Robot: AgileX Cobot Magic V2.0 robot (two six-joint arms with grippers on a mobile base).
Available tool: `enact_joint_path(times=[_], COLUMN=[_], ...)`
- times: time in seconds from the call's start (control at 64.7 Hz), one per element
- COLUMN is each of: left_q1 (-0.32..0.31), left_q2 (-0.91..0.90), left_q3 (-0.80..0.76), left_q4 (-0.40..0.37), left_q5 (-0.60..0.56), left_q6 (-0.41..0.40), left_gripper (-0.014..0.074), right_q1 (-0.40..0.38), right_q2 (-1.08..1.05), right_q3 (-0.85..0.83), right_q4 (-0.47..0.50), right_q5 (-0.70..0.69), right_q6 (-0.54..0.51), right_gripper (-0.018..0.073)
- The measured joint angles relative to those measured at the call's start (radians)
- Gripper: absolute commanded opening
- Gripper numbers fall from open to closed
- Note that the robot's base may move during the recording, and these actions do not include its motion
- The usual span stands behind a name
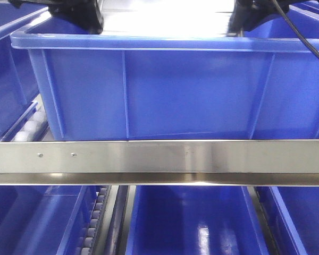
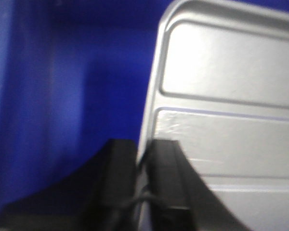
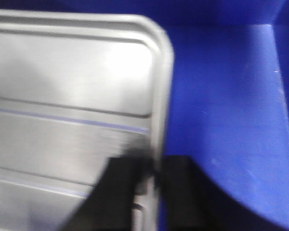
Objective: Grab silver tray and place in blue box
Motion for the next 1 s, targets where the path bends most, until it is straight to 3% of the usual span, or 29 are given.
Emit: enact_joint_path(times=[0.293,0.355,0.417,0.494,0.541,0.602,0.85,1.004], left_q1=[0.027,0.027,0.027,0.027,0.027,0.027,0.027,0.027], left_q2=[0.000,0.000,0.000,-0.002,-0.006,-0.017,-0.139,-0.318], left_q3=[-0.004,-0.004,-0.004,-0.007,-0.007,-0.007,0.010,0.159], left_q4=[-0.009,-0.009,-0.009,-0.012,-0.012,-0.013,0.005,0.032], left_q5=[-0.011,-0.011,-0.011,-0.011,-0.011,-0.019,0.027,-0.079], left_q6=[-0.002,-0.002,-0.004,-0.004,-0.004,-0.004,0.010,0.018], left_gripper=[0.0215,0.0168,0.0045,-0.0094,-0.0100,-0.0096,-0.0092,-0.0093], right_q1=[-0.027,-0.029,-0.029,-0.029,-0.027,-0.026,-0.020,-0.020], right_q2=[0.000,0.000,0.000,0.000,-0.004,-0.018,-0.140,-0.288], right_q3=[0.000,0.000,0.000,0.000,0.000,0.000,0.012,0.140], right_q4=[-0.013,-0.015,-0.015,-0.015,-0.015,-0.015,-0.021,-0.104], right_q5=[-0.018,-0.018,-0.019,-0.019,-0.019,-0.020,-0.018,-0.078], right_q6=[-0.002,-0.002,-0.002,-0.002,-0.002,-0.002,-0.014,-0.053], right_gripper=[0.0489,0.0468,0.0365,0.0143,0.0029,0.0081,0.0050,0.0050])
